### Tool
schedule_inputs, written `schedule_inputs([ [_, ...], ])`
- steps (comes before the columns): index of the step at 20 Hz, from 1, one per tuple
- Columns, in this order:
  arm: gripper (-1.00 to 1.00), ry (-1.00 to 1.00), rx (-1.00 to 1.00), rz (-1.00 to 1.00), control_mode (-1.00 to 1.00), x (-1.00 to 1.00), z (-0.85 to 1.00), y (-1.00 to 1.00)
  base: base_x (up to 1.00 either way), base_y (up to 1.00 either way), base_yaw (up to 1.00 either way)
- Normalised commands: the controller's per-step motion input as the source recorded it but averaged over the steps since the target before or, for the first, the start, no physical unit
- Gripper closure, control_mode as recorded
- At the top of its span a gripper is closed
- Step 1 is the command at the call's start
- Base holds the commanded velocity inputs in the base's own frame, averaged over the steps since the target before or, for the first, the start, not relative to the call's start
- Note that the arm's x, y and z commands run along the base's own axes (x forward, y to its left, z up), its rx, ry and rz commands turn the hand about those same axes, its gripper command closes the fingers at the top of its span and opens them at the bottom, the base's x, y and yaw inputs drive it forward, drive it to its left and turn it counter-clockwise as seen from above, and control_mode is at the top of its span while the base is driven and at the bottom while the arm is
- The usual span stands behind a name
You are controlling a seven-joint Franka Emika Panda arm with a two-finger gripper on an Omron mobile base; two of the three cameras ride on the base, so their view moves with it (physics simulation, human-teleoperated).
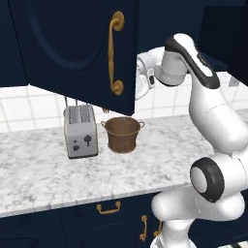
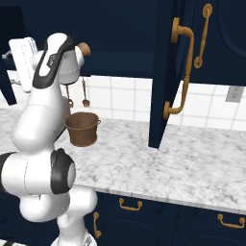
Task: Open the cabinet, pick up the bread from the cabinet and place it in the basket. Then move the basket to the dining counter.
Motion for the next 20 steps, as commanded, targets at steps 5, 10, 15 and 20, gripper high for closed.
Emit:
schedule_inputs([
  [5, -1.0, 0.0, -0.14, -0.04, -1.0, -0.44, -0.04, 1.0, 0.0, 0.0, 0.0],
  [10, -1.0, -0.02, -0.07, -0.3, -1.0, -0.55, -0.05, 1.0, 0.0, 0.0, 0.0],
  [15, -1.0, -0.09, 0.0, -0.38, -1.0, -0.42, -0.1, 1.0, 0.0, 0.0, 0.0],
  [20, -1.0, 0.0, -0.02, -0.31, -1.0, -0.19, -0.11, 0.99, 0.0, 0.0, 0.0],
])
